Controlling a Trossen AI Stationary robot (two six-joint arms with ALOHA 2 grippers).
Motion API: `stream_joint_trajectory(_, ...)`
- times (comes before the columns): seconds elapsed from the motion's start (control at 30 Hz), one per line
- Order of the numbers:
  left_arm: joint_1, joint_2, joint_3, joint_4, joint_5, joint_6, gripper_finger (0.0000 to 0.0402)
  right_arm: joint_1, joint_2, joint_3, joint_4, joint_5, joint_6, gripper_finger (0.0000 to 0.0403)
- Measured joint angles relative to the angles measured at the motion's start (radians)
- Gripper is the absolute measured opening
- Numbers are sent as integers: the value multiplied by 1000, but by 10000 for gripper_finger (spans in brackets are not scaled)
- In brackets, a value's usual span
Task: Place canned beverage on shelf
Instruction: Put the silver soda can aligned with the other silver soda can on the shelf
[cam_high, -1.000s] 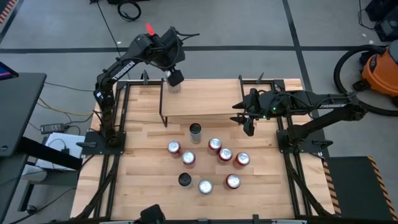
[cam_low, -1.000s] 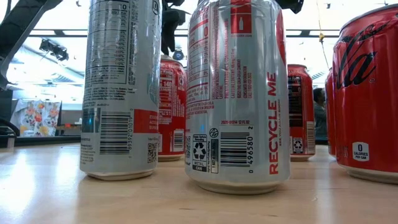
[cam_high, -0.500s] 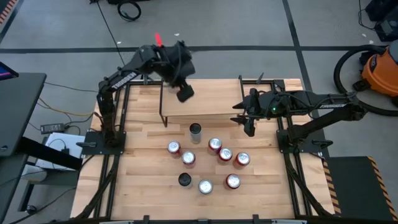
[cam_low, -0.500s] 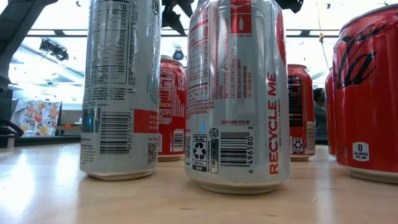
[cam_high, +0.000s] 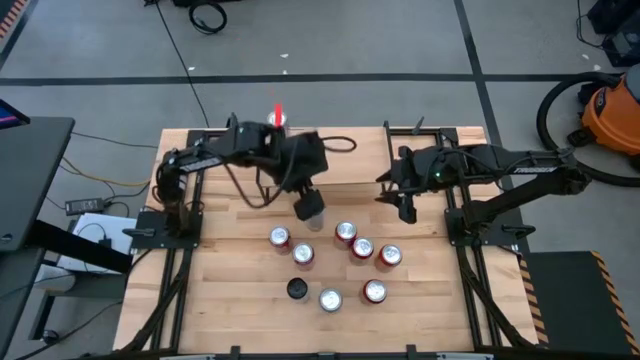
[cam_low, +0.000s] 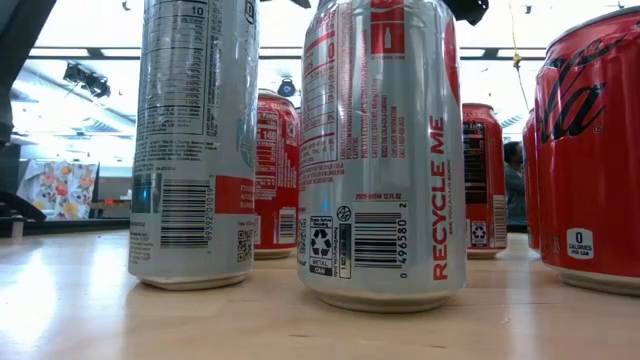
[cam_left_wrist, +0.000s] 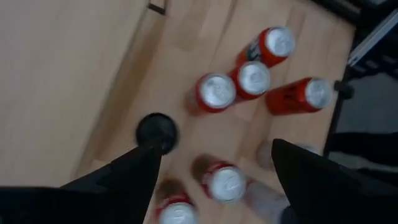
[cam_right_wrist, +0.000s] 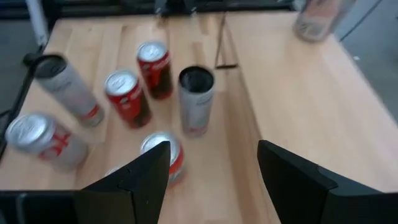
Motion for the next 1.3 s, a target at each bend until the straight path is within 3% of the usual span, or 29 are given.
stream_joint_trajectory(0.3, -173, 16, -1, 15, -87, -324, 315, 114, 22, 0, -19, -79, -25, 251)
stream_joint_trajectory(0.5, -315, 13, 0, 15, -223, -497, 315, 263, 98, 0, 53, -101, -1, 251)
stream_joint_trajectory(0.93, -567, 16, 0, 7, -296, -439, 315, 506, 370, 16, 366, 184, 319, 251)
stream_joint_trajectory(1.17, -685, 17, 0, 2, -350, -358, 315, 583, 635, 276, 276, 366, 427, 251)
stream_joint_trajectory(1.3, -719, 17, 0, 2, -351, -352, 315, 591, 779, 479, 125, 395, 515, 251)
